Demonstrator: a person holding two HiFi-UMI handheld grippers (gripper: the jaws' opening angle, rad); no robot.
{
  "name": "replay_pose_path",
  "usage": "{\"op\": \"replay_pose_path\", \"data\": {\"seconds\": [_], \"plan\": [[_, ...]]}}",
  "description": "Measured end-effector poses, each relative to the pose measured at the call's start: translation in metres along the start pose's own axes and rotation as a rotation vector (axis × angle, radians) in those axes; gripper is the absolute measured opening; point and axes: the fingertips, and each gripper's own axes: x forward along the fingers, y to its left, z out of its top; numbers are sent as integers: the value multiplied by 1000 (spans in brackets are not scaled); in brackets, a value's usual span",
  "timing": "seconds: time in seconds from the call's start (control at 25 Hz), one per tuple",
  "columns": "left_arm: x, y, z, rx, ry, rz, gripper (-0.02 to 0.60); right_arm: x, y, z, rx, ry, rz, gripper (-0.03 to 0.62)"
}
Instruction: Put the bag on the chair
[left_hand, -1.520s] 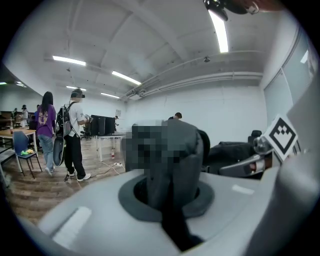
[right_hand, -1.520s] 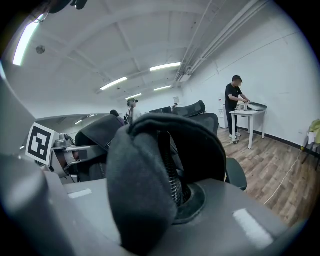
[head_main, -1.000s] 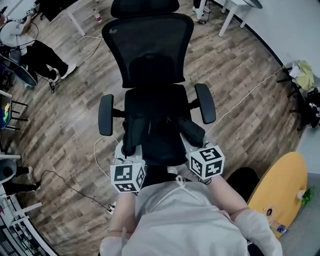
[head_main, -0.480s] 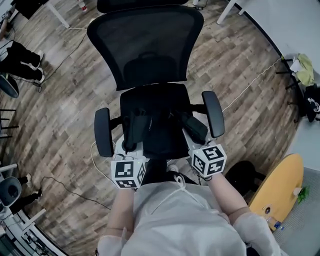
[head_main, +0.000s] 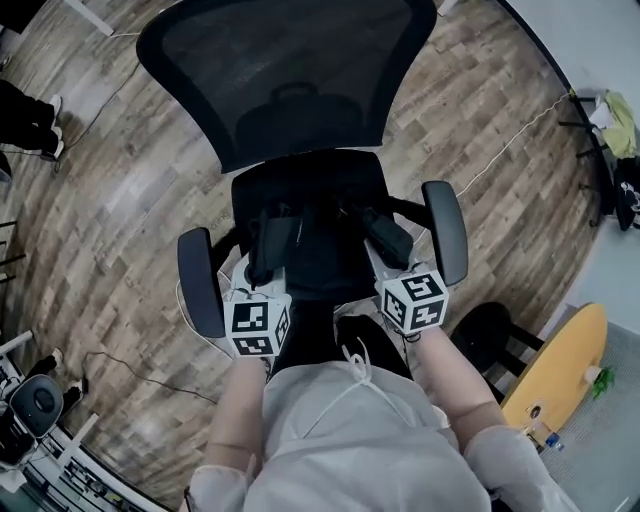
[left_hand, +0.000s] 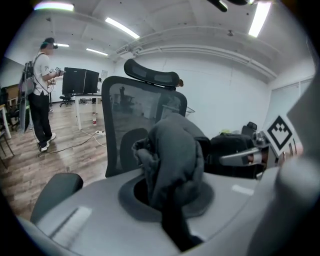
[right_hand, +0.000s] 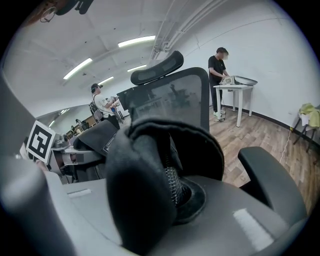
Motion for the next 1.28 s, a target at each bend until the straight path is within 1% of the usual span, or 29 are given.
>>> {"op": "replay_pose_path", "data": {"seconds": [0.24, 0.44, 0.68, 0.88, 1.04, 1.28], "plan": [[38, 21, -33, -33, 78, 7, 32, 47, -16, -21, 17, 54, 2, 29], [64, 28, -65, -25, 144, 2, 32, 73, -29, -46, 21, 78, 6, 29], [79, 28, -92, -13, 208, -1, 32, 89, -37, -70, 62, 136, 10, 29], [89, 27, -111, -1, 233, -5, 32, 95, -44, -86, 63, 153, 9, 31], [93, 30, -117, -4, 221, -3, 33, 103, -47, -90, 58, 151, 10, 31], [98, 33, -128, -20, 237, 1, 35, 108, -58, -99, 96, 154, -10, 34]]}}
